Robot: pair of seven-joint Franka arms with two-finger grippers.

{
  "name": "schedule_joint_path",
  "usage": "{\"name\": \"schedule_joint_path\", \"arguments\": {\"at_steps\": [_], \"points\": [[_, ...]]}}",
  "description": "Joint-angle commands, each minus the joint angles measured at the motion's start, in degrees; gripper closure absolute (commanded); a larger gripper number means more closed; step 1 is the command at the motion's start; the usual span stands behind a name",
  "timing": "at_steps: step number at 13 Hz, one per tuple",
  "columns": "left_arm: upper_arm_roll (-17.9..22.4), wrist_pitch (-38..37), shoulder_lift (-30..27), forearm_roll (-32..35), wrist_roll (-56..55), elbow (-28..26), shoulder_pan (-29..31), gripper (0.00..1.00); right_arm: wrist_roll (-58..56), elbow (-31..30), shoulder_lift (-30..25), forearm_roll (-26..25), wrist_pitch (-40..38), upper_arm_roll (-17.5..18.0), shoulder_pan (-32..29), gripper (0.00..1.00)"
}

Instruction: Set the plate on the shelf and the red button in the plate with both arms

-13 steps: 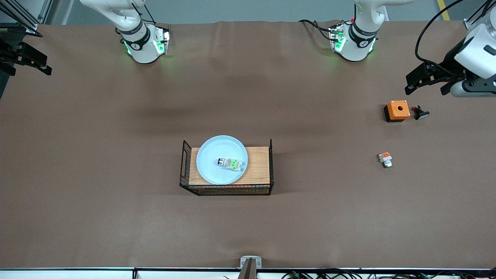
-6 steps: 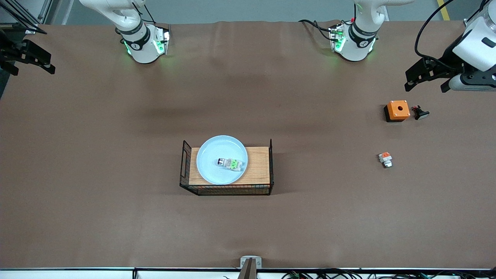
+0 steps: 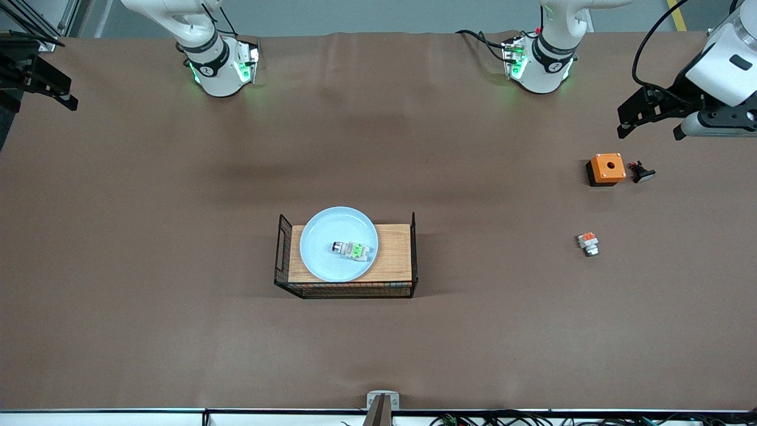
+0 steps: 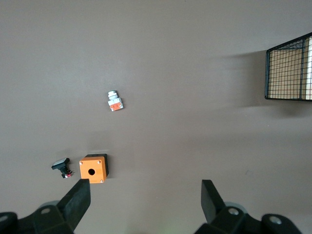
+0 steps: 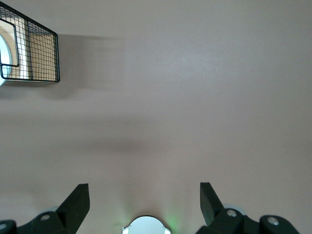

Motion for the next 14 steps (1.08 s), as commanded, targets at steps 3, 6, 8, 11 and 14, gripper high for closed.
{"name": "schedule_joint_path", "arguments": {"at_steps": [3,6,8,11,14], "points": [[-0.9,0.7,-1.7,1.5,1.1,-1.8,0.0,0.00,0.9,1.4,0.6,-0.1,-0.8,0.0,0.3,0.00],[-1.6,0.7,-1.7,1.5,1.1,-2.0,0.0,0.00,0.9,1.4,0.7,-0.2,-0.8,-0.1,0.3,0.00],[-1.6,0.7,-1.7,1.5,1.0,-1.9,0.0,0.00,0.9,1.4,0.7,-0.2,-0.8,-0.1,0.2,0.00],[-1.6,0.7,-1.7,1.5,1.0,-2.0,0.2,0.00,0.9,1.4,0.9,-0.2,-0.9,-0.1,0.2,0.00],[-1.6,0.7,-1.7,1.5,1.0,-1.9,0.4,0.00,0.9,1.4,1.2,-0.2,-0.8,-0.1,0.1,0.00]]}}
